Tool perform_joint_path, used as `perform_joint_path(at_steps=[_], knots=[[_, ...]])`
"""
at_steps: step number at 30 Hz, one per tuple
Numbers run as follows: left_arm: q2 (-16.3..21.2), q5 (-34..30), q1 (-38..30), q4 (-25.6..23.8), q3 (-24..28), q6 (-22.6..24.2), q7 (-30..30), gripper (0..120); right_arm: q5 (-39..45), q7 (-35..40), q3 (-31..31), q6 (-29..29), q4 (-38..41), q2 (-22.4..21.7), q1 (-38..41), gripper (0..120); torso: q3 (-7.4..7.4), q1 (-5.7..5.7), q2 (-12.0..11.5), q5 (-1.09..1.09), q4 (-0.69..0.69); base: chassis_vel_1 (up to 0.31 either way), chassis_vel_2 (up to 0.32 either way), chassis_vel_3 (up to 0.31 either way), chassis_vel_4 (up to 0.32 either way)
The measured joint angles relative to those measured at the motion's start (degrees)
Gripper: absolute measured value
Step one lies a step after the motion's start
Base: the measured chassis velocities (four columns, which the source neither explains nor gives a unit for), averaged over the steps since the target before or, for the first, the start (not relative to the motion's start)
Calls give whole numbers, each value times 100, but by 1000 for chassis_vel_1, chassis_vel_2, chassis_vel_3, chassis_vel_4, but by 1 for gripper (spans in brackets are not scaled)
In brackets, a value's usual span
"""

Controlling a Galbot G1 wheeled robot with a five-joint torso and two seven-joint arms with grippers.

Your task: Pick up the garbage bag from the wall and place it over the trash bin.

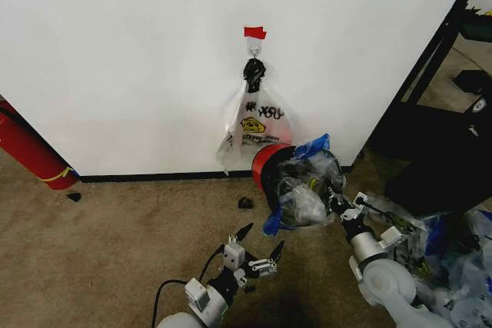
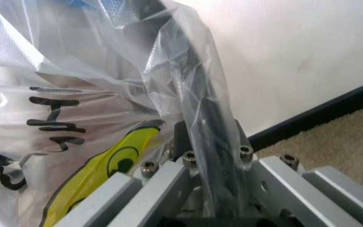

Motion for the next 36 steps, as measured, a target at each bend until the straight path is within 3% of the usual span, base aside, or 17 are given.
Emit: perform_joint_path(at_steps=[24, 27, 31, 36], knots=[[212, -243, 115, 103, -138, 97, -447, 1, -227, 226, -33, -153, 285, 94, -114, 0, 0, 0, 0, -1, 0, 0, 0, 0, 0], [193, -160, 116, 162, -153, 193, -605, 0, -220, 248, -25, -164, 331, 93, -143, 0, 0, 0, 0, 0, 0, 0, 0, 0, 0], [147, 136, 95, 330, -179, 580, -1266, 0, -218, 439, 4, -316, 473, 76, -207, 0, 0, 0, 0, 0, 0, 0, 0, 0, 0], [157, 209, 112, 379, -219, 672, -1394, 0, -234, 666, 27, -487, 543, 53, -232, 0, 0, 0, -1, 0, 0, 0, 0, 0, 0]])
